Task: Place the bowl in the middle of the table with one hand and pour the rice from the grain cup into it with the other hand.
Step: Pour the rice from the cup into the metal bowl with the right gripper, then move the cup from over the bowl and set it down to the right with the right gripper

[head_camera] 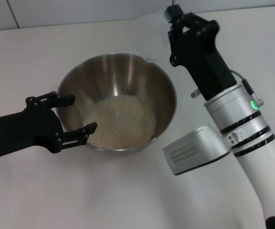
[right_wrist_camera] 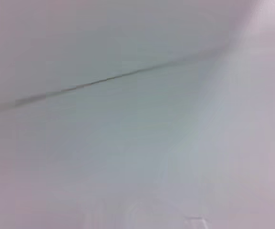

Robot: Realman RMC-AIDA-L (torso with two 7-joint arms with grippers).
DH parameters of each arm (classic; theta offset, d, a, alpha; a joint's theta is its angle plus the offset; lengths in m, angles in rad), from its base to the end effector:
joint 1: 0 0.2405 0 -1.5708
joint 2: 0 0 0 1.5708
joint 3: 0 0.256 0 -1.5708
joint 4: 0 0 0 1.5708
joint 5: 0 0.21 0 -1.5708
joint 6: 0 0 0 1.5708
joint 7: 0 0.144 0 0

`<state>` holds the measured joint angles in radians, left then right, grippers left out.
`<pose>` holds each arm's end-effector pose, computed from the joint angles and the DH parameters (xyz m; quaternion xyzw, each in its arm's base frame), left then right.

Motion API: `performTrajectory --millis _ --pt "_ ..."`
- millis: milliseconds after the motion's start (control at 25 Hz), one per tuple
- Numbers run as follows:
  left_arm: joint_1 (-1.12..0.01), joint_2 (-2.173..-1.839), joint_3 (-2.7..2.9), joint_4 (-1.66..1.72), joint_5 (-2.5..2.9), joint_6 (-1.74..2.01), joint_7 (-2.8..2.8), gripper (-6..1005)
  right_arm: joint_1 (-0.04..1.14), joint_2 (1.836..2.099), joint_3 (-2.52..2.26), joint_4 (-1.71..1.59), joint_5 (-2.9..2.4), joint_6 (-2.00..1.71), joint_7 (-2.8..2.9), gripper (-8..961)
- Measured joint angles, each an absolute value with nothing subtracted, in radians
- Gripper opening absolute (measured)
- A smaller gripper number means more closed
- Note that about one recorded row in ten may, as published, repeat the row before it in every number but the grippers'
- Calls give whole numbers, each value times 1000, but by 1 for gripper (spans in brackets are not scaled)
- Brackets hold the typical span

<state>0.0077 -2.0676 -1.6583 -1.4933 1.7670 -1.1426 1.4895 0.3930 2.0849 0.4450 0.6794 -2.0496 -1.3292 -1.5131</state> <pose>-0.2180 0.2755 0.0044 -0.9537 -0.1247 -0.1454 0.2318 0.1906 0.2952 -0.0726 -0.6415 -0.3154 0.0404 0.6981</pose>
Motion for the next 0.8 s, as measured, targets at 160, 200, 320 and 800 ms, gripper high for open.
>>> performTrajectory --millis 160,200,320,800 --pt "7 -2068 -1658 -1495 1767 -1143 1489 800 367 2084 456 684 -2042 -1324 -1132 12" --pt "7 -2068 -1658 -1495 1767 -1143 1489 800 358 2084 469 683 -2042 -1324 -1056 12" --pt "5 -2068 -1658 -1492 1767 -1143 1489 800 334 2081 543 659 -2040 -1326 -799 12" --pt "-5 -2069 -1656 -1486 1767 -1143 1489 801 492 2081 612 243 -2051 -1152 -33 13"
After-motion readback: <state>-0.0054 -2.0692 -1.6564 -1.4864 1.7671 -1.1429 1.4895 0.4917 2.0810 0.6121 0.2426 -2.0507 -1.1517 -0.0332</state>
